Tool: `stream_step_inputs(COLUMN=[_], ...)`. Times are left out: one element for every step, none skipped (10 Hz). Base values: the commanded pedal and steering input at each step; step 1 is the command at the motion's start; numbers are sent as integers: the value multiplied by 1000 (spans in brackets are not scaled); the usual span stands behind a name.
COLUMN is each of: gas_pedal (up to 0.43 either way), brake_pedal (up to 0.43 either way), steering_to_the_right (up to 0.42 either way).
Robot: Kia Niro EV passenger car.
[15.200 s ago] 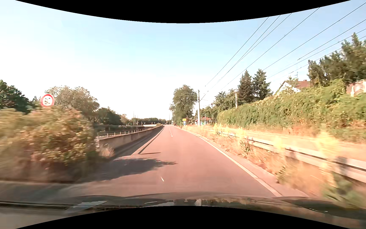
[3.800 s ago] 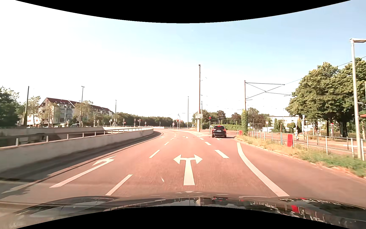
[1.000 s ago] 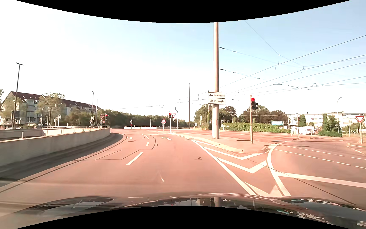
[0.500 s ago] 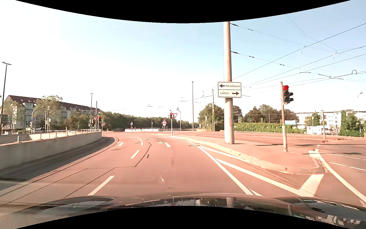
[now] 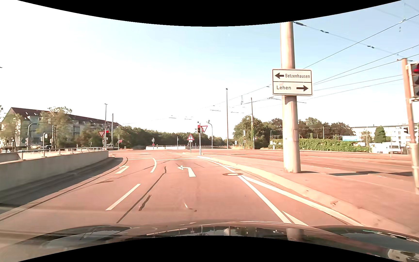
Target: Follow the waypoints while adhering to traffic rules and regulations
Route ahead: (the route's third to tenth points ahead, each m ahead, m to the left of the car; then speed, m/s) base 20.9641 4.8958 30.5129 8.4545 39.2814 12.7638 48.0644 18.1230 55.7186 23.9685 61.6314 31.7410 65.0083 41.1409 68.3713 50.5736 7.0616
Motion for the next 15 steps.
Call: stream_step_inputs(gas_pedal=[0, 0, 0, 0, 0, 0, 0, 0, 0, 0, 0, 0, 0, 0, 0], brake_pedal=[213, 213, 207, 213, 213, 213, 220, 226, 232, 232, 232, 232, 232, 226, 232], steering_to_the_right=[-57, -62, -65, -69, -71, -73, -76, -78, -79, -80, -80, -80, -80, -79, -78])
